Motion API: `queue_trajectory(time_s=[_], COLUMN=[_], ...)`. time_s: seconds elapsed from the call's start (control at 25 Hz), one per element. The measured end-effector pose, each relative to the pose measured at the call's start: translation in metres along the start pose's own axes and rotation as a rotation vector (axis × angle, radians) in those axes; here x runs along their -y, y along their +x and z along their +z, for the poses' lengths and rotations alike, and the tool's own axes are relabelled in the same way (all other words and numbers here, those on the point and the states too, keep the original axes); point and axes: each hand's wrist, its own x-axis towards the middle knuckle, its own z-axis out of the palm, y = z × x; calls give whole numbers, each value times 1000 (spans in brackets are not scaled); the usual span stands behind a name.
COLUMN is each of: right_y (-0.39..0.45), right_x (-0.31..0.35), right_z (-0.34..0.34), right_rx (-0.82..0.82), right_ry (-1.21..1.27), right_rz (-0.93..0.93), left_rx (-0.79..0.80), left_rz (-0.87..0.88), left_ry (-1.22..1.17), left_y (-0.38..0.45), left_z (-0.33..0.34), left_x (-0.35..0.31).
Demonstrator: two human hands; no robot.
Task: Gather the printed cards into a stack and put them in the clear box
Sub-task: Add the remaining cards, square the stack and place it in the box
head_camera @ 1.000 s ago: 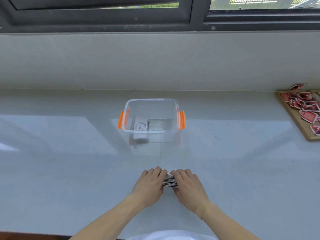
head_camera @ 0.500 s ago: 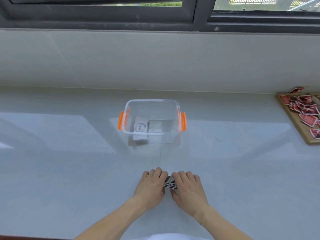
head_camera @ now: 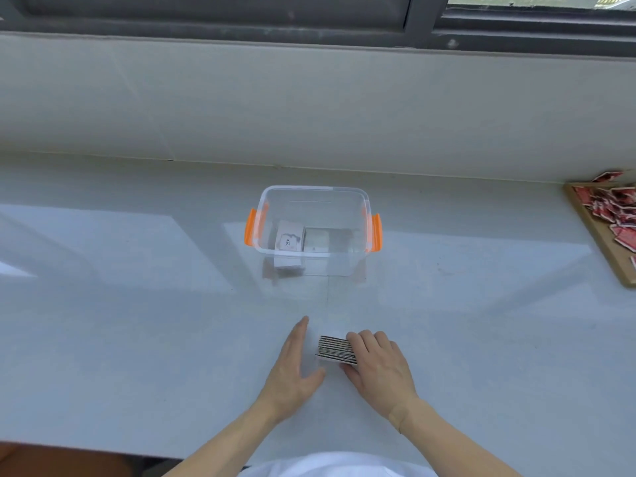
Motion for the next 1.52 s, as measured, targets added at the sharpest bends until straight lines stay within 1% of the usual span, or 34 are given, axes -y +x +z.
queue_trajectory(time_s=[0.12, 0.2, 0.32, 0.36, 0.48, 0.52, 0.64, 0.76, 0.84, 0.92, 1.04, 1.08, 1.12, 1.2, 1.24, 1.32, 1.44, 1.52], right_y=[0, 0, 0, 0, 0, 0, 0, 0, -1, -1, -1, -1, -1, -2, -2, 0, -2, -13], right_x=[1, 2, 1, 1, 1, 2, 2, 0, 1, 0, -2, -2, -2, -3, -4, -6, -10, -18], right_z=[-2, -3, -3, -2, -2, -2, -2, -2, -2, -1, 3, 4, 5, 8, 9, 9, 7, 6], right_rx=[15, 18, 27, 28, 21, 19, 11, 2, -9, -27, -58, -62, -65, -63, -61, -55, -80, -95], right_ry=[2, 17, 28, 28, 30, 37, 42, 51, 64, 73, 83, 91, 101, 130, 161, 257, 445, 696], right_rz=[-3, 0, 5, 2, 6, 9, 14, 18, 27, 23, 24, 26, 27, 34, 41, 73, 122, 240], left_rx=[-112, -78, 63, 66, -18, -25, 60, -6, 11, 90, 137, 135, 119, 79, 80, 78, 55, 40], left_rz=[-112, -189, -229, -239, -267, -274, -254, -250, -240, -228, -161, -110, -22, 241, 327, 395, 409, 414], left_ry=[-358, -491, -540, -555, -585, -586, -574, -621, -593, -496, -201, -32, 196, 650, 780, 880, 937, 979], left_y=[-9, -10, -14, -13, -11, -10, -11, -7, -6, -5, 1, 2, 4, 5, 5, 7, 9, 9], left_z=[8, 18, 29, 27, 19, 19, 27, 28, 31, 34, 29, 25, 23, 24, 25, 29, 27, 28], left_x=[-10, -24, -33, -31, -25, -25, -32, -34, -39, -45, -39, -36, -33, -31, -33, -34, -34, -33])
